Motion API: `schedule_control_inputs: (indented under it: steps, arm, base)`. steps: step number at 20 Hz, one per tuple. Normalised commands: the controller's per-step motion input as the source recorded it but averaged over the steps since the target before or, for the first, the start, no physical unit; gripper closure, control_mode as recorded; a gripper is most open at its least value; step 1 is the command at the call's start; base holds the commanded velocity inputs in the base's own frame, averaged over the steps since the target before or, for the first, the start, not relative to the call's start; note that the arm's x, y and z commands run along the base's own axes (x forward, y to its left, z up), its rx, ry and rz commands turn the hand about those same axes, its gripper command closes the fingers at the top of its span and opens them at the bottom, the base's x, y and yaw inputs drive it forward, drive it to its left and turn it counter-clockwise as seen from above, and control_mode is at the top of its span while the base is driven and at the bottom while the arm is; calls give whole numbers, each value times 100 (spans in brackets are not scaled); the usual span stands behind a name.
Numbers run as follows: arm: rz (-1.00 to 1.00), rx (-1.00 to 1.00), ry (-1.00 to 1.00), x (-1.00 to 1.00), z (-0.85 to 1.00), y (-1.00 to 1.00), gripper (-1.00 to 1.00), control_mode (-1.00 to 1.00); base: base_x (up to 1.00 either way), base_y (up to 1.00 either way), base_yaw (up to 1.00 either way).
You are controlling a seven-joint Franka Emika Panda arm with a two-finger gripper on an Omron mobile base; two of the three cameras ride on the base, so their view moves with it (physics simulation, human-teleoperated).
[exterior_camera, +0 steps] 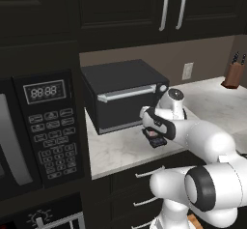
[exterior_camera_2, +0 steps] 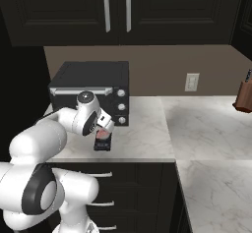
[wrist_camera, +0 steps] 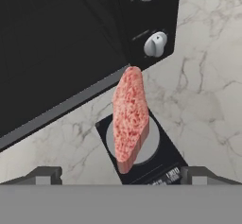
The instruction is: Take the steak from the fridge and place it on the digital scale on the counter by the fridge. Wait a few seconds for a reading, then move it to the plate on the dining counter.
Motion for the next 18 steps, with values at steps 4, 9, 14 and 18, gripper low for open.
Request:
schedule_control_inputs:
  steps: [4, 9, 14, 18]
  arm:
    - [0, 0, 0, 0, 0, 0, -100, -100]
    - [0, 0, 0, 0, 0, 0, -100, -100]
    - [0, 0, 0, 0, 0, 0, -100, -100]
    - [0, 0, 0, 0, 0, 0, -100, -100]
  base:
    - [0, 0, 0]
    - [0, 0, 0]
    - [0, 0, 0]
    - [0, 0, 0]
